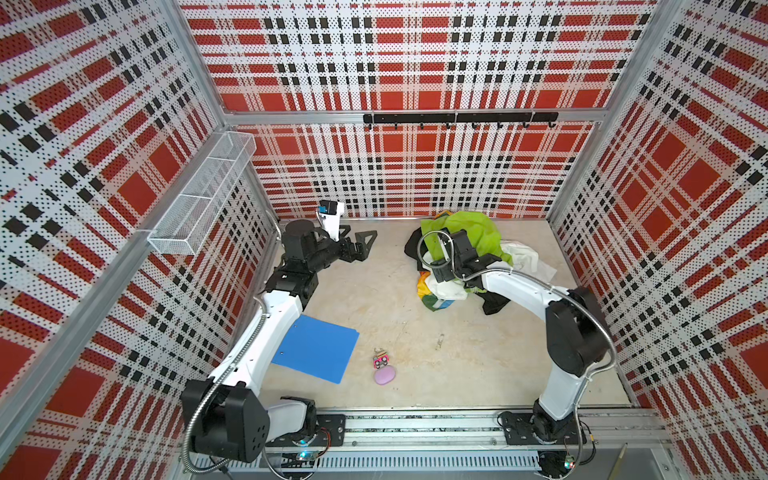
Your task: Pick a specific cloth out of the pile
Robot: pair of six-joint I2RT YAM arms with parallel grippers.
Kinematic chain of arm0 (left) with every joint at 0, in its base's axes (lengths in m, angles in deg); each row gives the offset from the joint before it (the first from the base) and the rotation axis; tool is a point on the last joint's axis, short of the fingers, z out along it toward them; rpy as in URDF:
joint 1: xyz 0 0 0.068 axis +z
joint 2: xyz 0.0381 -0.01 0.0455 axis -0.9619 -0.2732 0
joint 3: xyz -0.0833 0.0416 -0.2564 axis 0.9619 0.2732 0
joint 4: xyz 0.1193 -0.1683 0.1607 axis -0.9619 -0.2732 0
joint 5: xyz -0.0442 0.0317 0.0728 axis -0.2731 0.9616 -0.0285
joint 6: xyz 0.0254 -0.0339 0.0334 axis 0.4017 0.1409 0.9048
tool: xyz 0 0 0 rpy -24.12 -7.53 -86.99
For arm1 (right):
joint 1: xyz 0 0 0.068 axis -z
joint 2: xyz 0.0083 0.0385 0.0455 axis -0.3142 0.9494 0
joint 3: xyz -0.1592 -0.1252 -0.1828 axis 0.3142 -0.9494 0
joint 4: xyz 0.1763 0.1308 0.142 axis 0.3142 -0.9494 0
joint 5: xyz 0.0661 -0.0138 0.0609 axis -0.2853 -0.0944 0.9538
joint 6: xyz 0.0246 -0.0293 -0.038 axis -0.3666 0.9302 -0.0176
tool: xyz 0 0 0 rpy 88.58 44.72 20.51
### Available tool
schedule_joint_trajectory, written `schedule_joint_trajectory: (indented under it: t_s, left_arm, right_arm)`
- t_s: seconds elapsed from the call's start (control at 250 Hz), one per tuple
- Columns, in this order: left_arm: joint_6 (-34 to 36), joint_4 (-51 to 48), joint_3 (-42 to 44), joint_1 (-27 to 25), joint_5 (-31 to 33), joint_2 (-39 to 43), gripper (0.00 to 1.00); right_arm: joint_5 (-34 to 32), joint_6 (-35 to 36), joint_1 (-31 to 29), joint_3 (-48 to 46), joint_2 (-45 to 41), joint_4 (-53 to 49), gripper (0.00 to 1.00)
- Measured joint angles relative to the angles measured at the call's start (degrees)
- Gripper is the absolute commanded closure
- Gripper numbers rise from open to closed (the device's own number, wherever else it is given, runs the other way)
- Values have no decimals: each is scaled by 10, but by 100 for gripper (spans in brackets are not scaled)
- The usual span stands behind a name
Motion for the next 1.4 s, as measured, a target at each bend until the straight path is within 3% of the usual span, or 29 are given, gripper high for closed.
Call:
schedule_joint_trajectory:
  t_s: [0.136,0.436,0.74,0.936,1.289,1.401]
  left_arm:
    - [1,0,0,-2,1,0,1]
    - [1,-1,0,-2,2,0,1]
    - [1,-1,0,-2,4,0,1]
    - [1,-1,0,-3,9,0,1]
    - [2,-1,0,-3,12,0,1]
    - [2,-1,0,-3,12,0,1]
  right_arm:
    - [21,-8,14,36,47,-3,0]
    - [49,-25,25,64,66,-4,0]
    - [-83,-30,-9,47,76,5,2]
    - [-107,-45,-11,30,40,-16,0]
    - [-156,-39,-79,-8,11,-27,0]
    - [-173,-24,-74,19,53,-30,9]
